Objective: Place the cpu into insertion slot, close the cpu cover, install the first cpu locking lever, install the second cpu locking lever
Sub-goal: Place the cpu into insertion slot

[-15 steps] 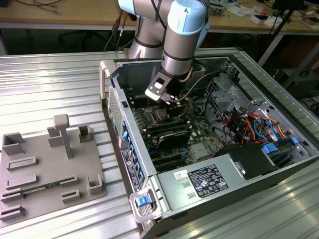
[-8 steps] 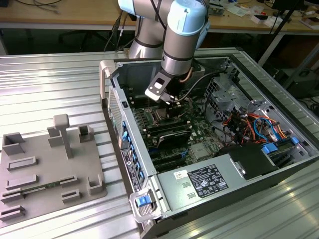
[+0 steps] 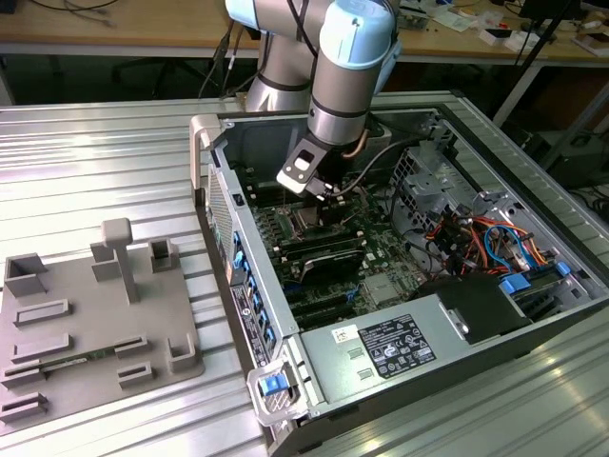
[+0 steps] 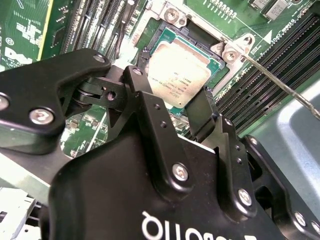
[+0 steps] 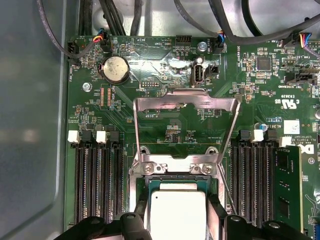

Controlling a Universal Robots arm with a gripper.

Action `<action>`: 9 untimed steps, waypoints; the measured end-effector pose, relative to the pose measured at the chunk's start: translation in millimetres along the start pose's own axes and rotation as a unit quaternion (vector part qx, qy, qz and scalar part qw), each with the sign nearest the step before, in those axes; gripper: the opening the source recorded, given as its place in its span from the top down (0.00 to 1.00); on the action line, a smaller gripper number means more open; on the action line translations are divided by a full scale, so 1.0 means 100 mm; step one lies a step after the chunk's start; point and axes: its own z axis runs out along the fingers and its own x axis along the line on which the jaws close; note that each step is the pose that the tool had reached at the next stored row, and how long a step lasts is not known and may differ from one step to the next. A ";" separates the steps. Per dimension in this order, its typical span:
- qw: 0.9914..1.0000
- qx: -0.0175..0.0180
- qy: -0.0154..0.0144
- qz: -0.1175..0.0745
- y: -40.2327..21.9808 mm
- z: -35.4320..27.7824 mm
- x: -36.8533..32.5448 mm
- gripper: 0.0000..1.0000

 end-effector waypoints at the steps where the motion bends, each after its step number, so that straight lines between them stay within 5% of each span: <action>1: 1.000 0.000 0.001 0.000 0.001 0.004 0.003 0.45; 2: 1.000 0.000 0.001 0.000 0.002 0.005 0.004 0.38; 9: 1.000 0.000 0.000 0.000 0.001 0.002 0.002 0.38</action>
